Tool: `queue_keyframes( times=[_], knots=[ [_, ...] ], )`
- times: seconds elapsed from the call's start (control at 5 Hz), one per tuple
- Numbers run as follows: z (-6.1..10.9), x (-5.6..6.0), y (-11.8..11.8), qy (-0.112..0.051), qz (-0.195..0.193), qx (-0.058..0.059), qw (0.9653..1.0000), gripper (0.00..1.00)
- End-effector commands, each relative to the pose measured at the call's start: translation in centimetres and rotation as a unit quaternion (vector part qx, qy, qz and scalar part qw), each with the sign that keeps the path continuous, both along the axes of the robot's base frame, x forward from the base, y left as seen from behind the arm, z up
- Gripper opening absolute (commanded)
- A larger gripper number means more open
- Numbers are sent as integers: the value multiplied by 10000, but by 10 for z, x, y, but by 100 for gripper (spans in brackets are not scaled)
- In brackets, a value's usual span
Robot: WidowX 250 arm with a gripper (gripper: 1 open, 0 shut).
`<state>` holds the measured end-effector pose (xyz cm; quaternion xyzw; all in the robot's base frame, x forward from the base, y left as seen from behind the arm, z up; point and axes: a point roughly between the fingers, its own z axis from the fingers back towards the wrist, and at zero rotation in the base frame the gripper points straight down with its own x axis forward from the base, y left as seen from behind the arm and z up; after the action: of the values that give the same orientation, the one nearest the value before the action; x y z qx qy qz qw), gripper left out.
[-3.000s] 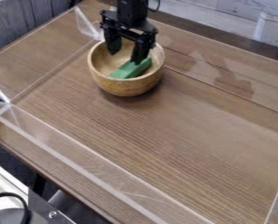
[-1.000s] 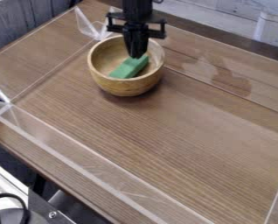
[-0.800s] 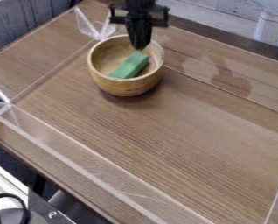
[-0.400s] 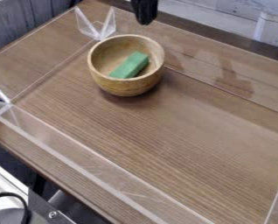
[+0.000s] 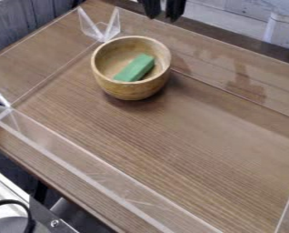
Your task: Remove the green block from inside the brown bowl and put it on the table
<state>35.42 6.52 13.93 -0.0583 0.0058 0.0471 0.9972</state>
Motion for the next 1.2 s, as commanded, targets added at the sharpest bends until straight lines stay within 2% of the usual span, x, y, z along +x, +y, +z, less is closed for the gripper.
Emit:
queue_keyframes(
  times=[0.0, 0.4, 0.8, 1.0],
  knots=[
    [15, 9, 11, -223, 147, 194, 9995, 100],
    [-16, 12, 21, -27, 325, 704, 9970, 100],
    [-20, 6, 41, 100, 913, 785, 9927, 100],
    [-35, 1, 47, 112, 906, 1015, 9906, 100]
  ],
)
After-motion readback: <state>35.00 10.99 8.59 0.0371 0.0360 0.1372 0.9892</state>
